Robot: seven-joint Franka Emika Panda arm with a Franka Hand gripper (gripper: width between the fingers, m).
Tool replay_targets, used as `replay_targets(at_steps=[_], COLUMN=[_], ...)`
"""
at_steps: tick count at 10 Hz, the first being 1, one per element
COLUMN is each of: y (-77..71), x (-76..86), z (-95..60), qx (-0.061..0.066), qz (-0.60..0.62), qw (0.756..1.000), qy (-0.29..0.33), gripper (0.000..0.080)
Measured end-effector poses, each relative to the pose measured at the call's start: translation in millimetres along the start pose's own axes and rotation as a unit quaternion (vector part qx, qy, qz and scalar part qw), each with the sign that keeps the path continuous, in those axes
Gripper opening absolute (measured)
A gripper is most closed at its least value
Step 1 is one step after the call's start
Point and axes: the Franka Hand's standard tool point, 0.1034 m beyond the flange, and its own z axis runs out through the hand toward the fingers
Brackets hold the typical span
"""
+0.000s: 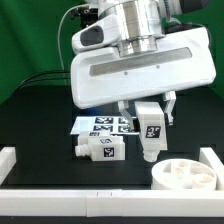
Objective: Assemble stool
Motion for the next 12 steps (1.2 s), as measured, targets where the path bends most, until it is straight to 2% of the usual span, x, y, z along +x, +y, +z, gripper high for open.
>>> replay_targets(at_steps=[1, 2, 4, 6, 8, 9, 10, 12], y=[1.5, -3.3, -35.1, -60.2, -53.4, -55.9, -59.8, -73.9], x=[-0.2, 0.2, 2.2, 4.4, 3.2, 2.4, 1.7, -10.1], z=[0.0, 1.0, 6.4, 5.9, 7.4, 8.9, 14.3, 29.1], qx=[-0.001, 0.001, 0.020, 0.027, 0.024, 0.025, 0.016, 0.019], qz=[0.001, 0.005, 0.025, 0.055, 0.047, 0.046, 0.048, 0.054], qw=[1.000, 1.000, 0.999, 0.998, 0.998, 0.998, 0.997, 0.996], qy=[0.000, 0.002, 0.011, 0.018, 0.017, 0.018, 0.053, 0.068], gripper=[0.0315, 0.0315, 0.0315, 0.0315, 0.0315, 0.0315, 0.0315, 0.0315])
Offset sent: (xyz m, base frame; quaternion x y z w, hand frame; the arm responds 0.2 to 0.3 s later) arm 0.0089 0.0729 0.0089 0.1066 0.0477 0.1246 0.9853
